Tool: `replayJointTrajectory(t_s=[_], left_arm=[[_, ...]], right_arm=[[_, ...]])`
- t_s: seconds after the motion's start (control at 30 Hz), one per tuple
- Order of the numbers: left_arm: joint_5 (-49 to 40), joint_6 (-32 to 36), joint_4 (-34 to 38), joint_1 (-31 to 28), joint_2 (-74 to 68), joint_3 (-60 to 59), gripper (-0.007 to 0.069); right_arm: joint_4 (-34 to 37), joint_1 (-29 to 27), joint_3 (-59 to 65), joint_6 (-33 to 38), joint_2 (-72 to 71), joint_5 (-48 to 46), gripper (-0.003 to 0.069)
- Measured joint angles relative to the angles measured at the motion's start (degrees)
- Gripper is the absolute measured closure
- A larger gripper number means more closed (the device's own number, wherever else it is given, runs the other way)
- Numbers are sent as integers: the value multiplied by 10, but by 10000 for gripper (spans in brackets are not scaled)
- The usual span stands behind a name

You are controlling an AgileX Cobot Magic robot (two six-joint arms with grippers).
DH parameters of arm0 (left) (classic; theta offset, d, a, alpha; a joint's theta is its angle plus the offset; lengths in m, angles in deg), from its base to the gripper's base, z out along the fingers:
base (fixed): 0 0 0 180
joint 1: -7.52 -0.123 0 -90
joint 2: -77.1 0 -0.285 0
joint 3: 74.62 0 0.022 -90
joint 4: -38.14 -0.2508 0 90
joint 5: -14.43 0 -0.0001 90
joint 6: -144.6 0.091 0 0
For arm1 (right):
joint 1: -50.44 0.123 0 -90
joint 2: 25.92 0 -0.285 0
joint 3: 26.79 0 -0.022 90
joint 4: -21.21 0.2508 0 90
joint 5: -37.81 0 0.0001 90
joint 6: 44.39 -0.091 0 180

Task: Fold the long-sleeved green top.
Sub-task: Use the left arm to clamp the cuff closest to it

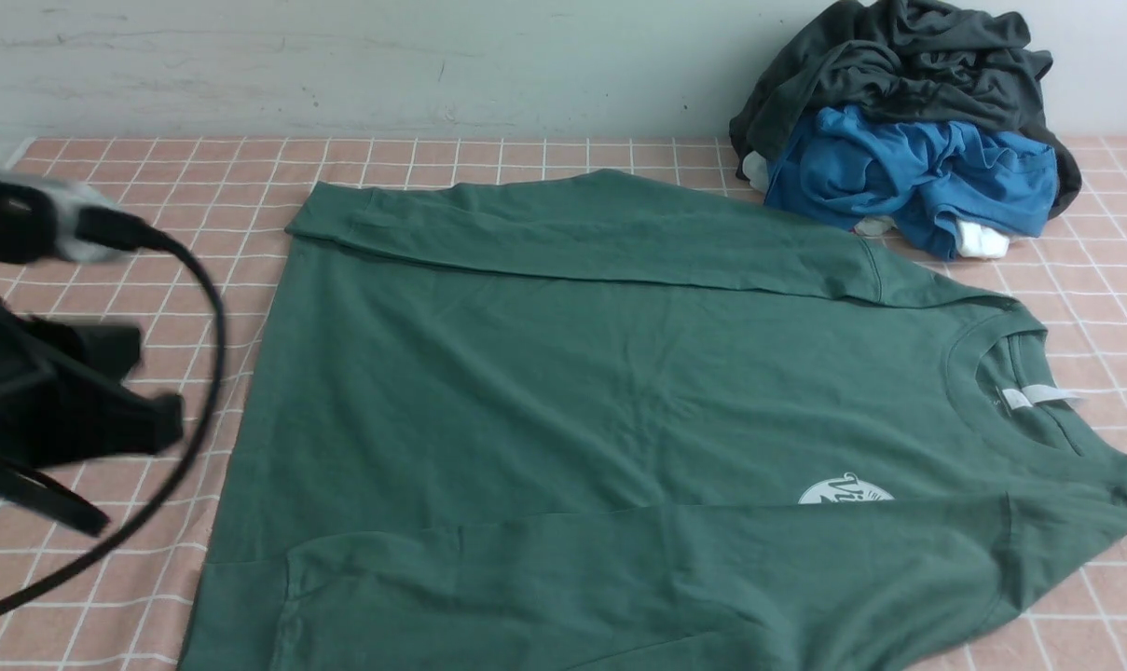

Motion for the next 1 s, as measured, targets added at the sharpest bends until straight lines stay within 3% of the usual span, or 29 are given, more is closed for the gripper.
replayJointTrajectory(t_s=[0.13,0.3,0.47,0.63,0.7,0.83,0.9,1.0], left_arm=[[-69,34,52,0,-112,4,599],[-95,59,123,0,-259,34,442],[-99,53,111,0,-332,70,302],[-95,-3,59,0,-354,86,279],[-93,-22,39,0,-356,86,285],[-93,-41,11,0,-367,86,419],[-92,-42,10,0,-373,88,531],[-88,-42,8,0,-375,90,609]], right_arm=[[49,29,-1,73,80,-80,673],[98,72,-1,178,172,-68,671],[106,87,-3,198,216,10,671],[113,87,-4,200,229,49,669],[115,87,-4,200,229,53,669],[121,87,-5,200,229,61,669],[124,87,-5,200,229,65,669],[131,87,-6,200,229,66,669]])
